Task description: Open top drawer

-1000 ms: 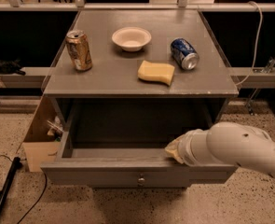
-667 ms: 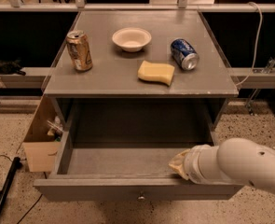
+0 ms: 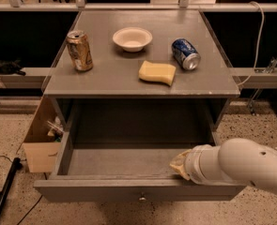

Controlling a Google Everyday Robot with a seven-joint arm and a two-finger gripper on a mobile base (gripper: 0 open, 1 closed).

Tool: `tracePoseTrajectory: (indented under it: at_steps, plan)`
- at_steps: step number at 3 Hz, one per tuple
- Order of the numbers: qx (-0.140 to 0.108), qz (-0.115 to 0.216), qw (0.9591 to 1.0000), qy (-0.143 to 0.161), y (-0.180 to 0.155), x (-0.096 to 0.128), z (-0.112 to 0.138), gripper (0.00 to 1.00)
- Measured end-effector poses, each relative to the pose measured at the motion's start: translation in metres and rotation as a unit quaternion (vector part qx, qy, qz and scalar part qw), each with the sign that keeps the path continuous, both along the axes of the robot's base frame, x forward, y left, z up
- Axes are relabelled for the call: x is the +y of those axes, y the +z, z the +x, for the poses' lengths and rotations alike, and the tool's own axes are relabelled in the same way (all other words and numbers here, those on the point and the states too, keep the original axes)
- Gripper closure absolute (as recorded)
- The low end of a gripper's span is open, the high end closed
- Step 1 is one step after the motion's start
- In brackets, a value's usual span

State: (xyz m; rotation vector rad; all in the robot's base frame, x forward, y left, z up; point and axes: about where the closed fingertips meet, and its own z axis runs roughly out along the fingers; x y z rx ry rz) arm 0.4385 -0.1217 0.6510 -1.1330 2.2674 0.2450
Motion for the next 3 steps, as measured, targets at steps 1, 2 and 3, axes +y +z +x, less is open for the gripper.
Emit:
tracePoseTrajectory:
  at_steps: [1,2,3]
  plan:
    - [0.000,0.000,1.0000,0.000,0.0000,0.0000,0.0000,0.61]
    - [0.000,0.000,1.0000,0.000,0.0000,0.0000,0.0000,0.38]
    - [0.000,0.000,1.0000,0.000,0.0000,0.0000,0.0000,0.15]
